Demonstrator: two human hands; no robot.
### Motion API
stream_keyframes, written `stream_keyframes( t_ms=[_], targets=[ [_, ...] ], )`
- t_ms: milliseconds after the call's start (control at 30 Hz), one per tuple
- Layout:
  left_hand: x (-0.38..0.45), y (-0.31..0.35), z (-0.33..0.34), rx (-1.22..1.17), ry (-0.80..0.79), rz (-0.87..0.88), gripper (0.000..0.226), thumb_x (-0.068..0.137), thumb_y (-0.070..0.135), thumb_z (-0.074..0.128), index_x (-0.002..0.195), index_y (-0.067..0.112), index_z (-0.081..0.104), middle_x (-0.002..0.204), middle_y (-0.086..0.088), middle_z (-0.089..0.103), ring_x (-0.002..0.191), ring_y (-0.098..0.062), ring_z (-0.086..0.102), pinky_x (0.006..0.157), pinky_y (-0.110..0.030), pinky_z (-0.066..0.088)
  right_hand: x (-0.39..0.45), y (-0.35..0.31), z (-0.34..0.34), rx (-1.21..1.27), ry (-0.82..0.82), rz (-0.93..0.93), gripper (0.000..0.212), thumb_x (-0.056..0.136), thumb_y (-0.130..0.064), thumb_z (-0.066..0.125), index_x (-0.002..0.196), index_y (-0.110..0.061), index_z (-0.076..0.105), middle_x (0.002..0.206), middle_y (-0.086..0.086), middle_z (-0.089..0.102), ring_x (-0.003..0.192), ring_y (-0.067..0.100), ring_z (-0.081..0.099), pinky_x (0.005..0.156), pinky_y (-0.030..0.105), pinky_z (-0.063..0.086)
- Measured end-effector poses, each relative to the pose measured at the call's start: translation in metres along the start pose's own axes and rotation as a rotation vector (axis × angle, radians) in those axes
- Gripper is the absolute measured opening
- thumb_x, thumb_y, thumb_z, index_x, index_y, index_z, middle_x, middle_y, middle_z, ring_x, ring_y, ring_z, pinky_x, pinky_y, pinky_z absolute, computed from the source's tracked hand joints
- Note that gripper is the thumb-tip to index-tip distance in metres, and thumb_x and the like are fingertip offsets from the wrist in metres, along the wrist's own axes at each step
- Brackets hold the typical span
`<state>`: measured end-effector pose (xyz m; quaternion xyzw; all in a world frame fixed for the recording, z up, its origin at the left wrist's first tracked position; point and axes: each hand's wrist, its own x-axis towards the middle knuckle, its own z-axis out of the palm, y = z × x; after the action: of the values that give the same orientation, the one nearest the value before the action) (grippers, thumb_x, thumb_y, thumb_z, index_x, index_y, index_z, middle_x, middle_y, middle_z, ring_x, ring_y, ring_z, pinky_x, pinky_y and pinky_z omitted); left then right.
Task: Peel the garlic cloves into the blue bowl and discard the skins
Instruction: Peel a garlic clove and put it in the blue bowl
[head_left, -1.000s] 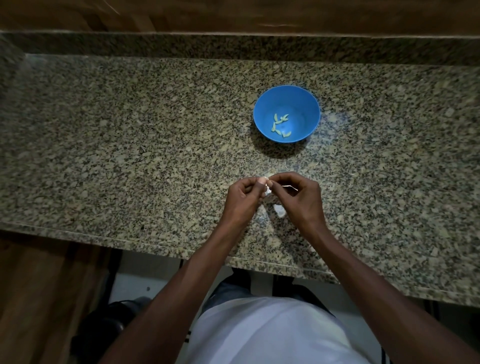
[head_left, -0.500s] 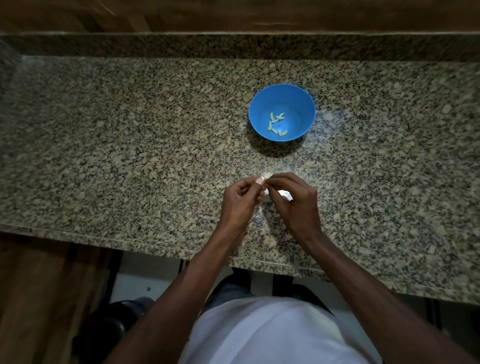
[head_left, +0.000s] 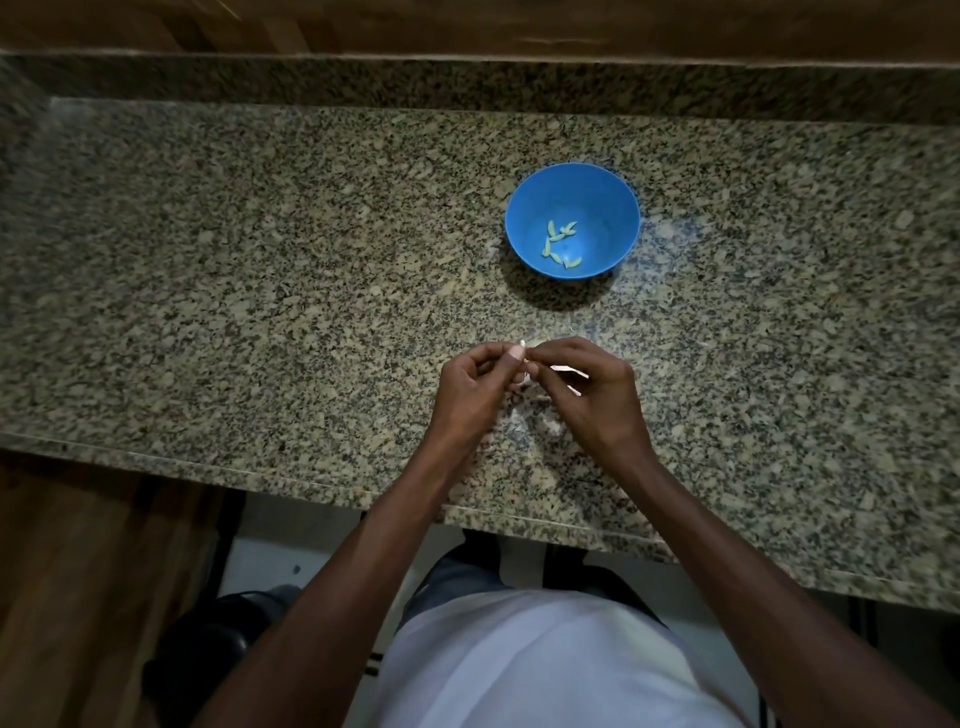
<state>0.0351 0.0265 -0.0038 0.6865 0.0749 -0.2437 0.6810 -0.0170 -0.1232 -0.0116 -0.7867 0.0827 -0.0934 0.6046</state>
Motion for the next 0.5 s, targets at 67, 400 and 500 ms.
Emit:
stream_keyframes(
  t_ms=[67,400,500],
  targets=[
    [0.000,0.001,-0.002,0.050,-0.019,0.045,0.024,0.100,0.022,0.068,0.112,0.001,0.072,0.097,-0.004,0.077,0.089,-0.007,0.072,0.080,-0.021,0.055,0.001,-0.001,-0.001,0.105,-0.004,0.080,0.014,0.095,-0.010,0.076,0.108,-0.007,0.080,0.109,0.002,0.074,0.104,0.014,0.073,0.085,0.032,0.063],
    [0.005,0.009,-0.008,0.460,-0.149,0.216,0.021,0.104,0.030,0.062,0.102,0.010,0.067,0.081,0.005,0.065,0.069,0.002,0.057,0.063,-0.015,0.046,0.019,-0.006,-0.016,0.398,-0.112,0.379,0.025,0.091,-0.015,0.079,0.113,-0.002,0.075,0.104,0.013,0.079,0.097,0.025,0.077,0.081,0.030,0.061],
    [0.005,0.007,-0.009,0.505,-0.157,0.213,0.017,0.105,0.027,0.060,0.102,0.011,0.066,0.081,0.007,0.065,0.068,0.003,0.055,0.062,-0.015,0.043,0.023,-0.005,-0.021,0.366,-0.185,0.367,0.026,0.092,-0.012,0.078,0.117,-0.004,0.076,0.108,0.013,0.078,0.099,0.029,0.076,0.084,0.033,0.063]
  ],
)
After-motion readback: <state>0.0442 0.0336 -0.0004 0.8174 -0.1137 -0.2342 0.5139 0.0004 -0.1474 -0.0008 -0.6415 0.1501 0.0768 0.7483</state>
